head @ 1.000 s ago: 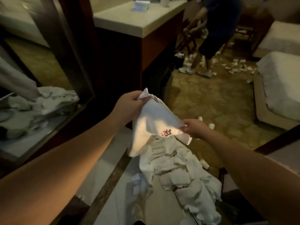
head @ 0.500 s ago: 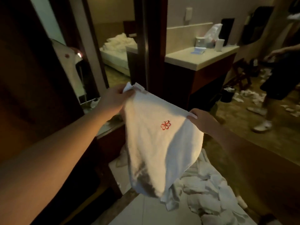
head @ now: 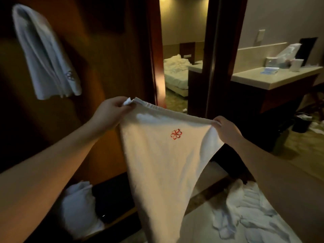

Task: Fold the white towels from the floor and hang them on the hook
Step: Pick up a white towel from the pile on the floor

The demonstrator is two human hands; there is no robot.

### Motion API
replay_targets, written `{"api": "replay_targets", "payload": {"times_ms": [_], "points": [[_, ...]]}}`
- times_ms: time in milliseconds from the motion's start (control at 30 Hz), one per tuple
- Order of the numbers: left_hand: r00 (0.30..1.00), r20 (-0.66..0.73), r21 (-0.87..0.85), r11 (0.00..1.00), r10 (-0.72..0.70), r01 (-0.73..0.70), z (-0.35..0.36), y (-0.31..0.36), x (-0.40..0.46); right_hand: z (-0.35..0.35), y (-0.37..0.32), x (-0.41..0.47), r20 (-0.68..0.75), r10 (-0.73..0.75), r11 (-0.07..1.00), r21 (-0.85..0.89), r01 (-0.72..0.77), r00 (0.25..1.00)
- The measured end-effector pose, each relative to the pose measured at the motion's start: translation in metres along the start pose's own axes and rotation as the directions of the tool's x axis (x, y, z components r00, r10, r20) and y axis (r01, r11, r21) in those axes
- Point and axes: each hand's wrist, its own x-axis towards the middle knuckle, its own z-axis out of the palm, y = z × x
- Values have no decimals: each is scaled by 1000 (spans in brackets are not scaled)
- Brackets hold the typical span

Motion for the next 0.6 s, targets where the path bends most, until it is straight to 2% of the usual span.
{"api": "replay_targets", "payload": {"times_ms": [133,333,500,600], "points": [[995,-18,-132,987,-95,92,-69,-36,-39,39,-51,-37,-90,48,998,-22,-51,995],[964,-39,-404,887,-262,225,-172,-82,-87,73,-146,-76,-73,-23,996,-83,17,997],[942,-45,-626,744,-333,233,-229,-106,-111,78,-212,-88,52,-60,998,38,58,997],[912,-109,-715,669,-394,203,-244,-117,-118,81,-248,-93,164,-71,993,107,53,984]]}}
